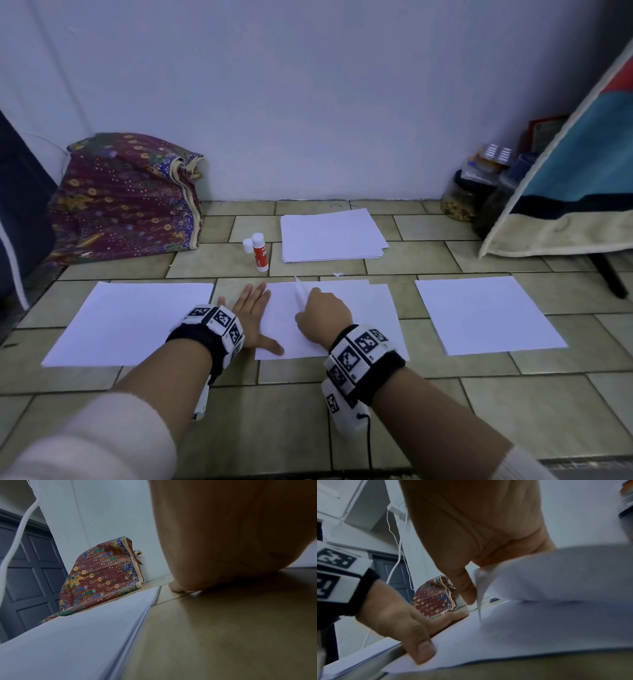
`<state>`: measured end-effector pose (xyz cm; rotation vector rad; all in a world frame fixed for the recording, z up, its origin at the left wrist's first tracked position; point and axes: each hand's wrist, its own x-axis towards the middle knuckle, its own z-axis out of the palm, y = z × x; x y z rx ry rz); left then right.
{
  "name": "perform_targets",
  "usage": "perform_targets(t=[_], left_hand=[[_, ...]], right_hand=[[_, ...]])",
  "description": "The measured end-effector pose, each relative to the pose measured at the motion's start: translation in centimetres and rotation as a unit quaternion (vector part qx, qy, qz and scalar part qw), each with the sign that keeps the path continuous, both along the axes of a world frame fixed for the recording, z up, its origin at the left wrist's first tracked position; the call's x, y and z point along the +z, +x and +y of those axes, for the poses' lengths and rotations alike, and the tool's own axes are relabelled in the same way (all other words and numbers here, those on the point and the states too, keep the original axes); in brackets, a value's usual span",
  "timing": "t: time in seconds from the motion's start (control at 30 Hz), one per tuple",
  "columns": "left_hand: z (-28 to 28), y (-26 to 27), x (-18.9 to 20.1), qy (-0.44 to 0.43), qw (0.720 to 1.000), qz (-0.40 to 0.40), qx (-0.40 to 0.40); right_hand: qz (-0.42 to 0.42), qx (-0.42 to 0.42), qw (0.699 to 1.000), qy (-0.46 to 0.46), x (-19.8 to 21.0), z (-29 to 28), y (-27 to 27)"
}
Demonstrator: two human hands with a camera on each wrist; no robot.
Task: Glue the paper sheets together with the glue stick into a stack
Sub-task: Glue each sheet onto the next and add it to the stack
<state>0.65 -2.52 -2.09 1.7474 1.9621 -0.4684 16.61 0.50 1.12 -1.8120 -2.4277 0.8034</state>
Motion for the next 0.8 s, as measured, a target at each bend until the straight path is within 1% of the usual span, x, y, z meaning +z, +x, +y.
perform_targets(t=[0.2,0.8], left_hand=[[0.0,-0.1,-0.1,0.004,1.000,-0.008,0.002],[0.1,-0.3,-0.5,-0.005,1.000,-0.002,0.004]], right_hand=[[-0.006,0.012,1.000,0.027,0.0,0.1,-1.9],[0.005,0.006,1.000,0.017,0.0,-0.3,-3.2]])
